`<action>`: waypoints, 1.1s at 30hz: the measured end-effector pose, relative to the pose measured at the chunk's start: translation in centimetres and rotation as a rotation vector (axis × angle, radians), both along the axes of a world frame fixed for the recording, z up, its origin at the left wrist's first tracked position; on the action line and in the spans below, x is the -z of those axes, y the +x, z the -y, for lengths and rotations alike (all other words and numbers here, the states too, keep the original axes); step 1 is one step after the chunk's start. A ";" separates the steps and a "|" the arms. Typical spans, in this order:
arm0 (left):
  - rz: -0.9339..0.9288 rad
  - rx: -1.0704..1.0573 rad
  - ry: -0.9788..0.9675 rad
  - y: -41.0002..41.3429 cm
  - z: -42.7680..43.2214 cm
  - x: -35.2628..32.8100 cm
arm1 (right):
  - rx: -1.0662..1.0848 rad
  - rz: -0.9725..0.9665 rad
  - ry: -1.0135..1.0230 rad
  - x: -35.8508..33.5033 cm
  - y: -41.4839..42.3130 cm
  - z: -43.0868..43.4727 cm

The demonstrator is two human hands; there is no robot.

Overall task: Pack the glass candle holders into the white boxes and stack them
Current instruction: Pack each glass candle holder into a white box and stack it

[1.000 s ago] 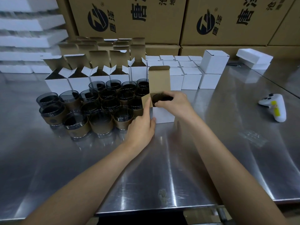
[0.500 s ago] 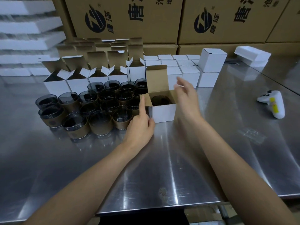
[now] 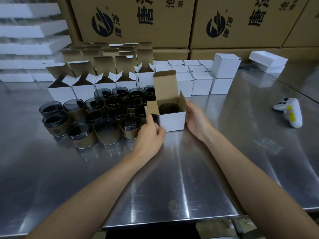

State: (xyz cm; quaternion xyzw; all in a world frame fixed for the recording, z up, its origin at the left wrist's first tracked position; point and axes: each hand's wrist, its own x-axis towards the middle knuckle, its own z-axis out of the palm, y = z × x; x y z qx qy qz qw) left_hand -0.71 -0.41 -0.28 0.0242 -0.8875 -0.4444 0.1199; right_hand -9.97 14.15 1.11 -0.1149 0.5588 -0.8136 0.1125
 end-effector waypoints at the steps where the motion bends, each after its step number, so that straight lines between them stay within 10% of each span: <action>1: -0.014 0.004 0.003 0.0 0.0 0.0 | -0.013 -0.019 0.031 0.2 0.0 0.1; 33: -0.048 -0.011 -0.184 -0.3 0.1 -0.8 | 0.151 -0.169 0.233 0.0 0.9 1.0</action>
